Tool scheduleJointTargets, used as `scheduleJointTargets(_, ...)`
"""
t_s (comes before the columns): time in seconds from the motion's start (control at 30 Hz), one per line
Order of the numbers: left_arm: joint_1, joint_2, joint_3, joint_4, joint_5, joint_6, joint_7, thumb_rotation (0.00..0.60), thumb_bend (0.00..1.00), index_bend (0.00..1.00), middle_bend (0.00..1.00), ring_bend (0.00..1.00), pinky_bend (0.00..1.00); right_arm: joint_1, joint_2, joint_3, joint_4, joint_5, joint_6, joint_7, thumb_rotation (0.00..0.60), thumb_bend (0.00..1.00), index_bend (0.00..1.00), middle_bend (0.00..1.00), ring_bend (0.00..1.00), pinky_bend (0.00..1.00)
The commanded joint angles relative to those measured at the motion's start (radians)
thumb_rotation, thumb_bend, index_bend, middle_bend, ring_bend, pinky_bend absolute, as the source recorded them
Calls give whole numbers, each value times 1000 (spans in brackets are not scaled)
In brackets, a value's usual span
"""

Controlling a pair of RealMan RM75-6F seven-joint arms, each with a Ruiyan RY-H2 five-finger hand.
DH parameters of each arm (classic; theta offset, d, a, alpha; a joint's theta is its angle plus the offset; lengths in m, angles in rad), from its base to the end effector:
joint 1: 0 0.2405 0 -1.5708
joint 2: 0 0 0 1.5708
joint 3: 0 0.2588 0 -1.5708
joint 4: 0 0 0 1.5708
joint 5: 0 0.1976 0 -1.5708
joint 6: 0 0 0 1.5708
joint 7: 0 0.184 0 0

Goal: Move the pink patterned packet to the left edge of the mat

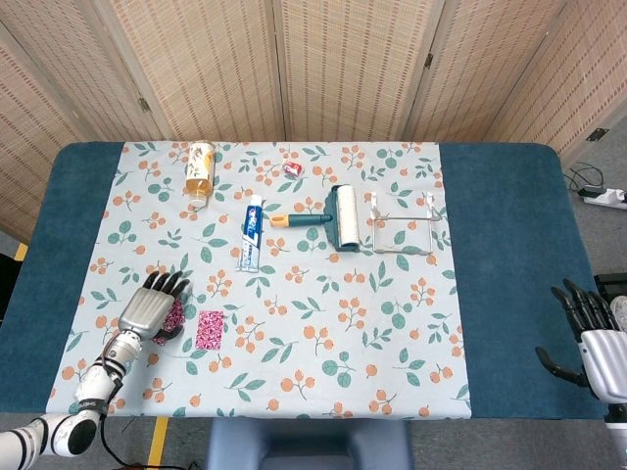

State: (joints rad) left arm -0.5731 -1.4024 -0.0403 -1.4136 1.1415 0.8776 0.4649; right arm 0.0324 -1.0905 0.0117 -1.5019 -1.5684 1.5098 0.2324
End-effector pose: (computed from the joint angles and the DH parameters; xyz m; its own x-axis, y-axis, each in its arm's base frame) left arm -0.2689 0.3410 0.0095 0.6922 0.3615 0.6246 0.7210 -0.3093 -0.6200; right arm -0.3317 -0.1969 0.1841 0.3121 -0.0371 0.9493 -0.9500 -0.0163 0.3117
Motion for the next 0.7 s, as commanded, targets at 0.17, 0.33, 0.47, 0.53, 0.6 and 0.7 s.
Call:
scheduleJointTargets(0.17, 29, 100, 55, -132, 36, 3, -41, 419, 480, 170, 0, 0, 0, 2, -3, 0, 3, -5, 0, 3, 535, 336, 0, 4, 0, 0)
scheduleJointTargets(0.33, 30, 112, 74, -141, 28, -18, -53, 408, 649, 212, 0, 0, 0, 4, -2, -1, -1, -11, 1, 0, 536, 336, 0, 4, 0, 0)
scheduleJointTargets(0.47, 37, 114, 83, -141, 41, -8, -68, 411, 685, 219, 0, 0, 0, 3, -1, -1, -6, -10, 3, -4, 536, 336, 0, 4, 0, 0)
scheduleJointTargets(0.53, 41, 114, 88, -139, 51, -3, -76, 411, 684, 220, 0, 0, 0, 3, 0, -1, -8, -11, 3, -6, 537, 337, 0, 4, 0, 0)
scheduleJointTargets(0.6, 45, 114, 92, -138, 59, 2, -83, 409, 684, 225, 0, 0, 0, 3, 0, -1, -10, -11, 3, -8, 537, 337, 0, 4, 0, 0)
scheduleJointTargets(0.7, 49, 113, 97, -135, 68, 6, -91, 409, 685, 232, 0, 0, 0, 3, 1, -2, -13, -12, 2, -11, 536, 337, 0, 5, 0, 0)
